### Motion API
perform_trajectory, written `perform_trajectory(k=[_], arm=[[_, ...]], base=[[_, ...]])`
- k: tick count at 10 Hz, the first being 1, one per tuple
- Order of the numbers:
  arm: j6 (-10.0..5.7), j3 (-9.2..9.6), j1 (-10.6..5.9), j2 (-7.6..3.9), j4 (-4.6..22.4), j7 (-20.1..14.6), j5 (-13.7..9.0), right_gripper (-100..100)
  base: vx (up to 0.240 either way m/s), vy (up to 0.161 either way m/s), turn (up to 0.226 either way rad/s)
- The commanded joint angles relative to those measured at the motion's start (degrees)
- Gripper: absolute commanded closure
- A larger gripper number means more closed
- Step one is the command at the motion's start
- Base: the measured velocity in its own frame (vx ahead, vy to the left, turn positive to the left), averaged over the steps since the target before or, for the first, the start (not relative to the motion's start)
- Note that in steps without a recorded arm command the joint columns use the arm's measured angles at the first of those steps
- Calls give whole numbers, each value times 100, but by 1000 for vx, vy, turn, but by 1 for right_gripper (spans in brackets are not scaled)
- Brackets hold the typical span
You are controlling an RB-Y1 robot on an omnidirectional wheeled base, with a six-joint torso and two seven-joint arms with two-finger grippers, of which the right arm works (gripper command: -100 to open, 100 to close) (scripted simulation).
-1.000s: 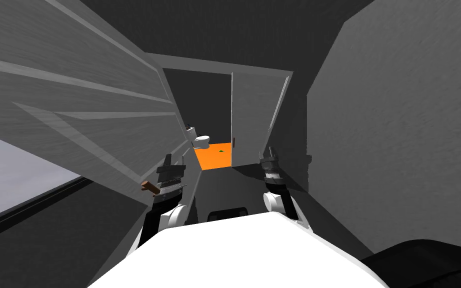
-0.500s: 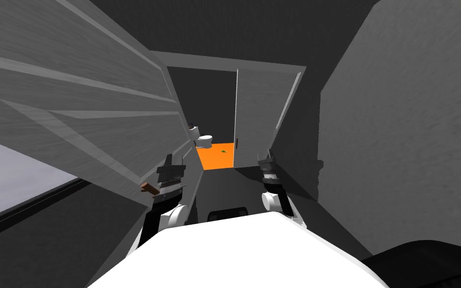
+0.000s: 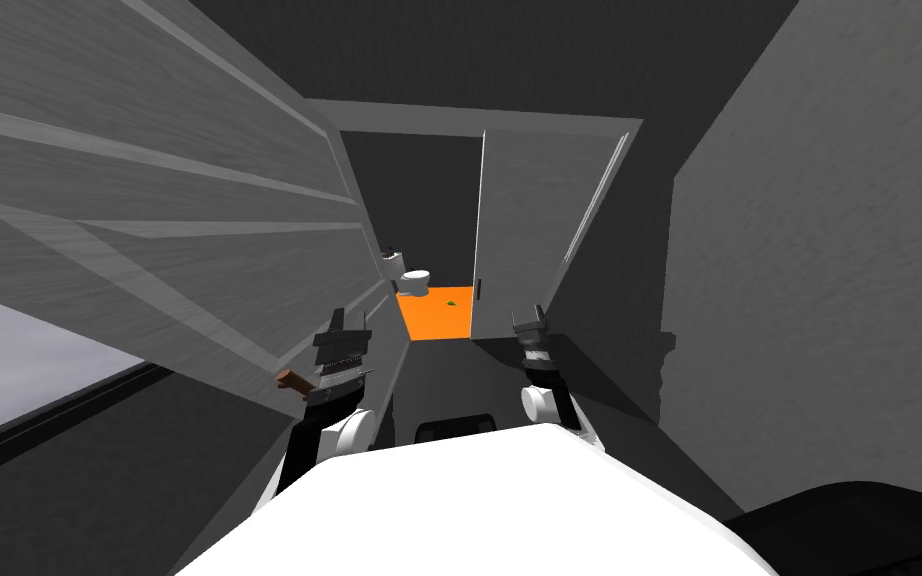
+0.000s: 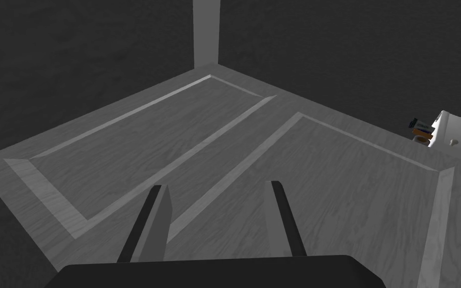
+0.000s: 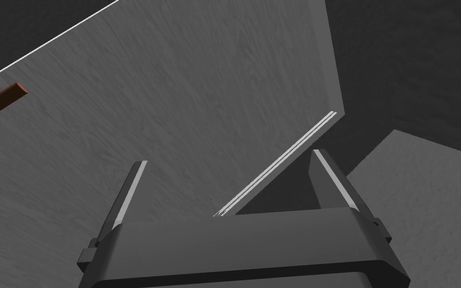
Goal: Pull the door open
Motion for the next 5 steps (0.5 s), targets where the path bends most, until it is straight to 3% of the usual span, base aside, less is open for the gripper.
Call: perform_trajectory(k=[1, 5], arm=[[-35, -1, -80, -15, 193, -164, -129, -100], [-225, 12, -222, -70, 738, -579, -464, -100]], base=[[89, -24, 125], [90, -23, 123]])
